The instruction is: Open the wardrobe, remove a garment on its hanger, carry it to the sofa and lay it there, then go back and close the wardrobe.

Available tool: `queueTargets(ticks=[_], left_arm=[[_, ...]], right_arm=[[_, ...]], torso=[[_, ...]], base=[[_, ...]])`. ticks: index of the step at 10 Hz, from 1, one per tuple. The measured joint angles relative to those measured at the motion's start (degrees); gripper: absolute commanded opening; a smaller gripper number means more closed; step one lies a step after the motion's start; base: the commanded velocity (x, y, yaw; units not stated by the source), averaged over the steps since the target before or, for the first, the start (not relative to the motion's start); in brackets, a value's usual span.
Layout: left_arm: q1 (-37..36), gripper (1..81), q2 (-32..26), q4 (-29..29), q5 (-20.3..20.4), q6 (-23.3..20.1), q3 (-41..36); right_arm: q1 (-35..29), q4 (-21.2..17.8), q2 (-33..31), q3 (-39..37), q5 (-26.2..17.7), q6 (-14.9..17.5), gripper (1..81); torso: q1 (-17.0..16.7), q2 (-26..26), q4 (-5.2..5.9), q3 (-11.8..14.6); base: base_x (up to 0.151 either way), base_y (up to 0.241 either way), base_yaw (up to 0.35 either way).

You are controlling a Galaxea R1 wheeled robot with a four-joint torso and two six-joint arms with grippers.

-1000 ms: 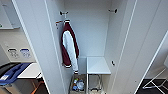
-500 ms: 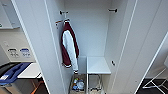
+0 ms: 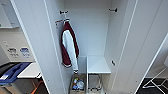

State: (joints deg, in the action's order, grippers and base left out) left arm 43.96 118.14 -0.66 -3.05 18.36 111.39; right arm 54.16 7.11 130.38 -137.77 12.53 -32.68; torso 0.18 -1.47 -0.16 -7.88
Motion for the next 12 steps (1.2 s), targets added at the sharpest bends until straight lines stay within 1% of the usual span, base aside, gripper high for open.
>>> queueTargets(ticks=[2, 3, 4, 6, 7, 8, 10, 12], left_arm=[[-5.07, 81.1, 1.40, 1.78, -4.12, 0.88, 3.47], [-6.42, 81.1, 2.40, 2.63, -5.63, 1.04, 5.12], [-6.73, 81.1, 3.55, 3.27, -6.70, 1.04, 6.08], [-6.80, 81.1, 6.61, 4.13, -8.17, 1.06, 6.75], [-7.06, 81.1, 8.74, 4.90, -8.52, 1.06, 7.88], [-7.33, 81.1, 11.00, 5.45, -8.56, 1.06, 9.20], [-7.36, 81.1, 15.19, 5.58, -9.02, 1.07, 12.32], [-7.36, 81.1, 21.14, 5.56, -9.85, 1.06, 14.97]], right_arm=[[-5.99, 0.00, 0.30, -1.73, -1.40, -6.60, 81.1], [-8.68, 0.00, 1.18, -2.23, -2.32, -10.25, 81.1], [-11.00, 0.05, 2.80, -2.62, -3.89, -12.87, 81.1], [-14.26, 0.00, 8.37, -2.72, -6.56, -15.47, 81.1], [-15.17, -0.30, 11.46, -2.12, -7.33, -17.46, 81.1], [-15.69, -0.63, 12.95, -0.72, -7.80, -18.05, 81.1], [-14.99, -0.63, 13.75, 4.47, -8.63, -19.10, 81.1], [-13.62, -0.94, 15.52, 9.79, -8.46, -20.39, 81.1]], torso=[[0.02, 0.02, 0.00, -0.02], [0.05, 0.05, 0.00, -0.04], [0.06, 0.06, 0.00, -0.06], [0.11, 0.09, 0.00, -0.09], [0.11, 0.11, 0.00, -0.09], [0.13, 0.13, 0.00, -0.11], [0.15, 0.15, 0.00, -0.11], [0.15, 0.15, 0.02, -0.13]], base=[[0.000, 0.000, 0.000], [0.000, 0.000, 0.000], [0.000, 0.000, 0.000], [0.000, 0.000, 0.000], [0.000, 0.000, 0.000], [0.000, 0.000, 0.000], [0.000, 0.000, 0.000], [0.000, 0.000, 0.000]])
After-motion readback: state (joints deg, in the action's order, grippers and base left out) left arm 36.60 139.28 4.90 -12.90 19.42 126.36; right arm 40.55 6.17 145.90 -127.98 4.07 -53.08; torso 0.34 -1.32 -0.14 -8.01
